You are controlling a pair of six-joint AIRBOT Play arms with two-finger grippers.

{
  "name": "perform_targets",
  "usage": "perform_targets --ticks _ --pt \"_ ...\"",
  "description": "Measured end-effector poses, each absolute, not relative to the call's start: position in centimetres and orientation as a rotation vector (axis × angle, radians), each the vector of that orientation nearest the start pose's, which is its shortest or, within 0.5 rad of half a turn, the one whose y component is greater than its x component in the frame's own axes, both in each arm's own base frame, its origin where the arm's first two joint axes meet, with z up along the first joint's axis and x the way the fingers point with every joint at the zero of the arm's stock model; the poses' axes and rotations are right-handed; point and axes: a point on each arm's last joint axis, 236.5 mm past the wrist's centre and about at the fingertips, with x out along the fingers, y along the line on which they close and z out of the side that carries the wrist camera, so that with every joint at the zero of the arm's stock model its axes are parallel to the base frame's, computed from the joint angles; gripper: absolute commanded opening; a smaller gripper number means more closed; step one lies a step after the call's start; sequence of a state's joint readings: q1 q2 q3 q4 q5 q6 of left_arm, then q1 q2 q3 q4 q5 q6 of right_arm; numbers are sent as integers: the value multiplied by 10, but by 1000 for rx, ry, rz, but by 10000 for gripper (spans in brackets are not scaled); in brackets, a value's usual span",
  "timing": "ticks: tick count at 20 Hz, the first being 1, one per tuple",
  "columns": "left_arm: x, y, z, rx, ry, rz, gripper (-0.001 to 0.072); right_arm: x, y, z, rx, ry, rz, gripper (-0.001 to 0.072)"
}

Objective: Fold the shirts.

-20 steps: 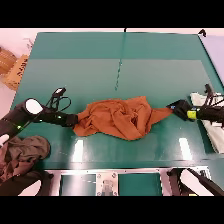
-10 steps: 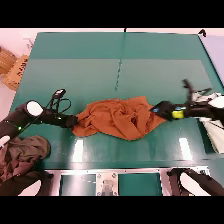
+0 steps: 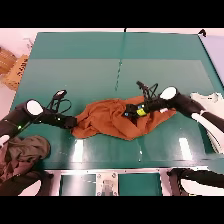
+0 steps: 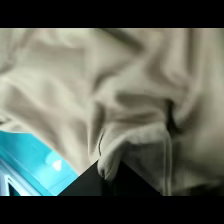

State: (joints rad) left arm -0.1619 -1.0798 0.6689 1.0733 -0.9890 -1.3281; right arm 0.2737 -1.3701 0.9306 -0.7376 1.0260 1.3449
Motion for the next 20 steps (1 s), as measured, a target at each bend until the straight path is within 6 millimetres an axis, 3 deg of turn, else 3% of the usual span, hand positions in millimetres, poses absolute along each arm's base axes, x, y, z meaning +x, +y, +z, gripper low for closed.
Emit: perform_targets --ticks 1,3,5,7,8,10,12,14,16,18,20 --pt "273 -137 -50 -179 1347 -453 24 324 242 -16 483 1382 647 19" --pt "291 -132 -16 -114 1283 -459 24 353 232 37 452 1270 672 19" --pt "315 -131 45 -59 1151 -473 24 377 216 116 415 1095 697 19" --pt "334 -133 133 -16 960 -492 24 387 193 211 368 868 694 19" --pt "337 -133 182 6 854 -500 23 383 180 260 340 752 685 19" --pt "329 -132 276 43 653 -512 24 361 156 347 282 537 657 19" --pt "307 -129 359 74 468 -517 24 327 136 418 227 346 617 19" --pt "275 -124 430 99 293 -516 24 289 124 469 177 201 582 19" --pt "246 -120 479 114 154 -511 24 256 118 502 140 90 552 19" --pt "228 -116 505 122 76 -503 24 234 114 521 113 18 523 19" --pt "230 -114 511 123 56 -490 24 229 111 525 103 2 505 19"
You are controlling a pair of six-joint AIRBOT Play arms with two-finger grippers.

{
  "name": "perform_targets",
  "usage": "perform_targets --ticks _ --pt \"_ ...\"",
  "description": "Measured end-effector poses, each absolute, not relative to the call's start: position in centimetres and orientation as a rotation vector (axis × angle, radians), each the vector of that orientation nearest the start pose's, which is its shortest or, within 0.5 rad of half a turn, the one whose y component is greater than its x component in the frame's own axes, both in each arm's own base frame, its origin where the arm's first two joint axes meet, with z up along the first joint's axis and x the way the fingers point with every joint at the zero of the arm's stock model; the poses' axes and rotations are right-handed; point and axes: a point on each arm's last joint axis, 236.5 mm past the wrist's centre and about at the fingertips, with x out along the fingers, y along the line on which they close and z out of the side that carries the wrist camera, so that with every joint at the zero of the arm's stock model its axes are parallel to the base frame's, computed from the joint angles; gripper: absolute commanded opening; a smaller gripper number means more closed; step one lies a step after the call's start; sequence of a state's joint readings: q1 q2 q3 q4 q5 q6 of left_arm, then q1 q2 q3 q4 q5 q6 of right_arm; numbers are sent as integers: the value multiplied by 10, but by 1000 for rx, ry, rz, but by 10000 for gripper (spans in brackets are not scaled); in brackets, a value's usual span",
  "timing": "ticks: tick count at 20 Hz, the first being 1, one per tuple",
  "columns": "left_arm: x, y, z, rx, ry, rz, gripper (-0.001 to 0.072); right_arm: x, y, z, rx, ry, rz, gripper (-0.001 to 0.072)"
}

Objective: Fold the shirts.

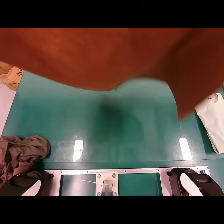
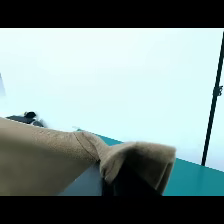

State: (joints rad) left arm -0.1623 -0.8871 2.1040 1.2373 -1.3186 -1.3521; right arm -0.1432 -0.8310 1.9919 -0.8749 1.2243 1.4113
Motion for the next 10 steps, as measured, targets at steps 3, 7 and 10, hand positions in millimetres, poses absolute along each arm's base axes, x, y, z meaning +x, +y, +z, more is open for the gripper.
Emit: perform_targets --ticks 3,7,10 --pt "271 -117 484 105 129 -478 24 259 103 498 125 89 481 19" --pt "363 -130 402 85 330 -475 24 346 87 408 213 341 454 19" --pt "443 -147 322 45 478 -491 24 420 67 302 291 578 398 18"
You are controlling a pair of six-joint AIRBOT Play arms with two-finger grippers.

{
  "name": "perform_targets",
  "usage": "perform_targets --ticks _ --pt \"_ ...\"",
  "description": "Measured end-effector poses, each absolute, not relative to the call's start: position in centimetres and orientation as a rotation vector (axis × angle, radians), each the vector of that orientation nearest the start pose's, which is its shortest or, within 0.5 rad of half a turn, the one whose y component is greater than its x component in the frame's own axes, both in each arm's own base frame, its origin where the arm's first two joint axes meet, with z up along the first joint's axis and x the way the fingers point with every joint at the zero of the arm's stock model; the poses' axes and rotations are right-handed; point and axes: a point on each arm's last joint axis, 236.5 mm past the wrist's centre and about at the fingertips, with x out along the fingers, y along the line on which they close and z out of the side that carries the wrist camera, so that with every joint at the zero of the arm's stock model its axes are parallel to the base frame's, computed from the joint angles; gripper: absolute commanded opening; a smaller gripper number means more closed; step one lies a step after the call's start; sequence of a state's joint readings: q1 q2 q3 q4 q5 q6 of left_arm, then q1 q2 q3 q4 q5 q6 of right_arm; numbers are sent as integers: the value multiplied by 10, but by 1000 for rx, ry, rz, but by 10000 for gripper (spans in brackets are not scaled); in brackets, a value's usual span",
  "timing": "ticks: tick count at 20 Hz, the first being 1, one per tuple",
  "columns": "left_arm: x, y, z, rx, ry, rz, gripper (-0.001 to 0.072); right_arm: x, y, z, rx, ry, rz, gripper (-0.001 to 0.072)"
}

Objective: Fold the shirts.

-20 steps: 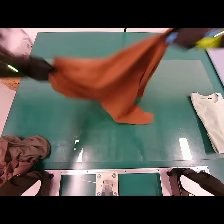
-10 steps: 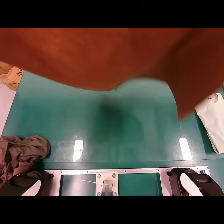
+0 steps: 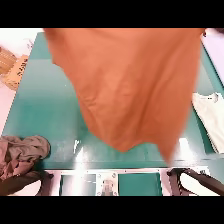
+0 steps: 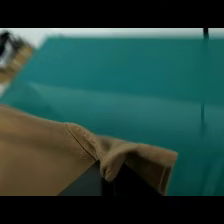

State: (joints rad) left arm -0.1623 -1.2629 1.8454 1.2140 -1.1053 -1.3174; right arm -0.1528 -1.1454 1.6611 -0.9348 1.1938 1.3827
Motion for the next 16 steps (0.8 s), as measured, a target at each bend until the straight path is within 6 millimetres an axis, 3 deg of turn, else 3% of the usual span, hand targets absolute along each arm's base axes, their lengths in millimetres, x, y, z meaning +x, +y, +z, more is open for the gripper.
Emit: perform_targets --ticks 3,5,6,7,8,10,12,16 --pt "504 -178 223 -56 651 -552 25 473 47 178 351 819 322 18" --pt "526 -201 160 -112 758 -590 26 490 40 107 386 951 292 18" --pt "531 -212 134 -129 803 -606 138 495 36 72 400 1020 278 18" --pt "534 -224 108 -144 847 -623 574 497 34 43 413 1077 266 18" --pt "534 -234 88 -152 886 -637 708 498 34 23 425 1114 262 18" --pt "530 -247 64 -184 949 -650 701 495 32 -8 438 1180 255 18" --pt "521 -244 60 -220 1023 -652 701 493 28 -22 448 1211 251 18" --pt "464 -221 57 -275 1321 -639 701 482 9 -35 478 1269 234 18"
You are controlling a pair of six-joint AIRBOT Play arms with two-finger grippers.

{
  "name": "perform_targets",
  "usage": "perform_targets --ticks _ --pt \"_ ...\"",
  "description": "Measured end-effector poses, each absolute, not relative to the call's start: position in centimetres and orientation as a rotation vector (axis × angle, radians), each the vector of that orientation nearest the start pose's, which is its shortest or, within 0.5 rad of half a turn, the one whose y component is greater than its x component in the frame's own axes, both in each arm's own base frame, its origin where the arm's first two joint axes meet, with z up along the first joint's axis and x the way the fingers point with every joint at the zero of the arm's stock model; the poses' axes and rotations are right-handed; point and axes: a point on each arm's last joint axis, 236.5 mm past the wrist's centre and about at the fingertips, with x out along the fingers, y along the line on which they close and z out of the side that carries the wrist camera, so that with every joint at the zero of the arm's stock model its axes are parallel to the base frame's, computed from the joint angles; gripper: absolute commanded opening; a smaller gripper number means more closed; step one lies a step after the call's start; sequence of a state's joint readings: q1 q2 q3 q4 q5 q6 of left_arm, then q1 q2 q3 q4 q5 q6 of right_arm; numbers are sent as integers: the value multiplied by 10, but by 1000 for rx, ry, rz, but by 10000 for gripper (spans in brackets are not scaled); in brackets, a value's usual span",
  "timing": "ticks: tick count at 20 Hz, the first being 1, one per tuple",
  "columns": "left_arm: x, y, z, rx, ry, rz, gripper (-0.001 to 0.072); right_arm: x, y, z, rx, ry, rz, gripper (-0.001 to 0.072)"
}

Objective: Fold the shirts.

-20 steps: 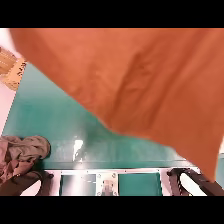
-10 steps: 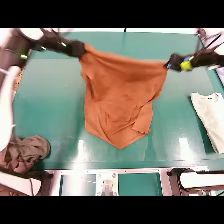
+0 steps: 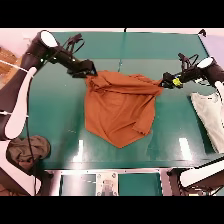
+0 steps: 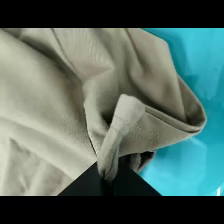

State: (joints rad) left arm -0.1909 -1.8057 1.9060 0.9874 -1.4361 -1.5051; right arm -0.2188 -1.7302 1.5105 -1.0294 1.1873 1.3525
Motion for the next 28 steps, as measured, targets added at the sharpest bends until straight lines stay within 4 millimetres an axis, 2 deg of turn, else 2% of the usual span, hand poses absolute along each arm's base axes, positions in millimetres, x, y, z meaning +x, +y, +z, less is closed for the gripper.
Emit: perform_targets --ticks 3,6,8,11,13,15,17,18,21,23,25,26,28 --pt "402 -207 51 -211 1558 -582 701 477 -3 -38 497 1287 220 18" --pt "344 -214 34 -140 1689 -538 701 475 -7 -40 505 1297 217 18" --pt "308 -227 11 -117 1727 -517 700 474 -9 -40 508 1296 214 18" --pt "253 -247 -34 -133 1784 -500 701 477 -11 -40 508 1284 206 18" --pt "227 -262 -60 -177 1798 -496 700 478 -12 -39 508 1278 202 20" --pt "214 -274 -80 -226 1780 -477 694 479 -13 -40 509 1275 200 20" --pt "217 -282 -92 -290 1730 -447 273 479 -13 -40 510 1275 199 19" --pt "221 -285 -98 -310 1700 -436 37 480 -14 -40 511 1273 197 18" --pt "236 -287 -103 -336 1634 -427 25 478 -21 -40 526 1275 177 16" --pt "261 -266 -101 -302 1590 -399 25 466 -29 -40 558 1303 157 15" --pt "292 -234 -90 -265 1559 -360 24 439 -28 -44 606 1353 132 15" --pt "312 -217 -80 -266 1529 -343 24 419 -22 -47 626 1382 123 15" --pt "353 -179 -57 -266 1453 -307 25 373 1 -53 649 1437 118 16"
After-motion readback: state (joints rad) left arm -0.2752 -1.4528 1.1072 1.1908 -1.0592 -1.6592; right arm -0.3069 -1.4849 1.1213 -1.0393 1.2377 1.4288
